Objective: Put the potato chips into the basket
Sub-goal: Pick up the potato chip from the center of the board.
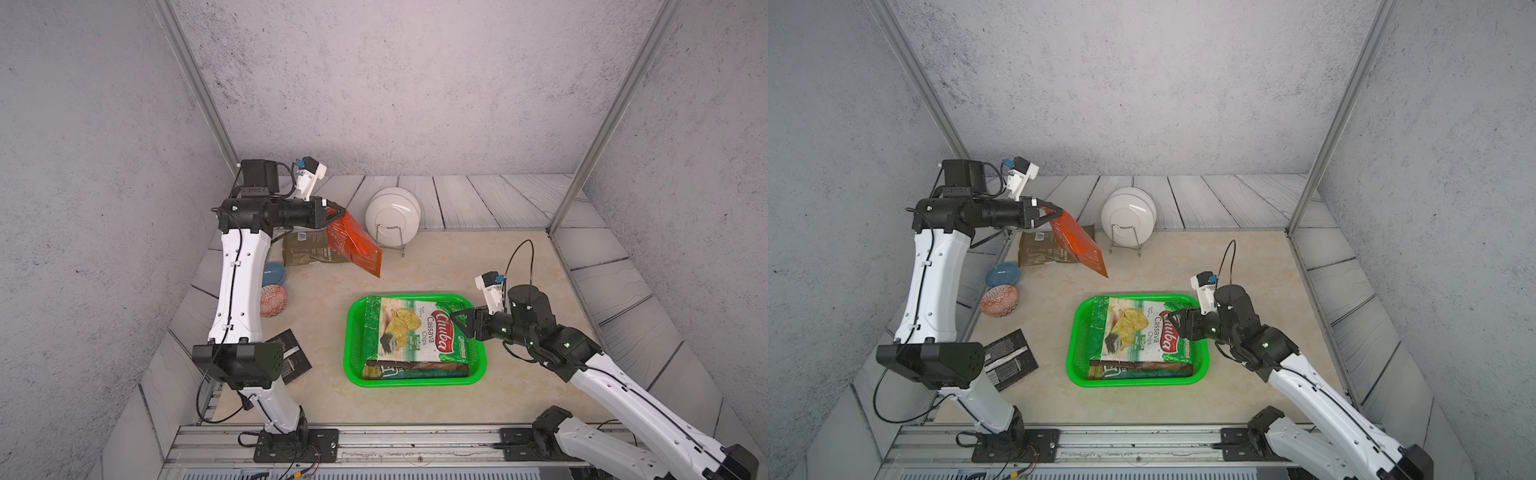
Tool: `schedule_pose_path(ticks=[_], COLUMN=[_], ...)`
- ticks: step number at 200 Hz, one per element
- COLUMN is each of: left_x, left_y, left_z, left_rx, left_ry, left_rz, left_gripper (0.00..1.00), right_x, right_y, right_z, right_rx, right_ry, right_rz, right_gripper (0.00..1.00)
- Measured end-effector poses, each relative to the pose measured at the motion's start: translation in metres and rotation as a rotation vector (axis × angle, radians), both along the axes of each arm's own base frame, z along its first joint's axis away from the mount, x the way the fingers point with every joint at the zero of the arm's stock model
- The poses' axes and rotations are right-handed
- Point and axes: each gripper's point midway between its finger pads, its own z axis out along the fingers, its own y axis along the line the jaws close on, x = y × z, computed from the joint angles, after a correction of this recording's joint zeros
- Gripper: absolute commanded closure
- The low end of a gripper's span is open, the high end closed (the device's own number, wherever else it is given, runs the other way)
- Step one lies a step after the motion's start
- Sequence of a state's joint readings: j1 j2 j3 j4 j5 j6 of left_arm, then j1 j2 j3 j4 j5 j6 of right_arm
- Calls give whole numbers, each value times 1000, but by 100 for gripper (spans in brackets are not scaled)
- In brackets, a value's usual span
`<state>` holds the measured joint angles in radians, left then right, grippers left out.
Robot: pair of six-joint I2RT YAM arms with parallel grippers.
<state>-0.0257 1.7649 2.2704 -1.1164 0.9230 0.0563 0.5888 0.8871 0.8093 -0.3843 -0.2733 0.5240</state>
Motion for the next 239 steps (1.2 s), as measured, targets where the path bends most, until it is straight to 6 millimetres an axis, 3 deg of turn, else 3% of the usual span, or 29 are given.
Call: schedule_pose_path(ticks=[86, 136, 189, 239], left_x=[-70, -93, -129, -155], left_y=[-62, -88, -115, -155], left_z=[-17, -9, 4, -8], left_rx=[110, 153, 167, 179], left_ry=[116, 11, -74, -67], left_rz=[-290, -403, -519, -662], left_gripper=[100, 100, 100, 100], right_x=[-6, -14, -17, -17], right_y=[-4, -15, -32, -48], right_z=[7, -5, -10, -10], right_rx=[15, -2, -30, -54], right_ry=[-24, -23, -36, -53], right_rz=[0, -25, -88, -167], right_gripper=[37, 37, 37, 37])
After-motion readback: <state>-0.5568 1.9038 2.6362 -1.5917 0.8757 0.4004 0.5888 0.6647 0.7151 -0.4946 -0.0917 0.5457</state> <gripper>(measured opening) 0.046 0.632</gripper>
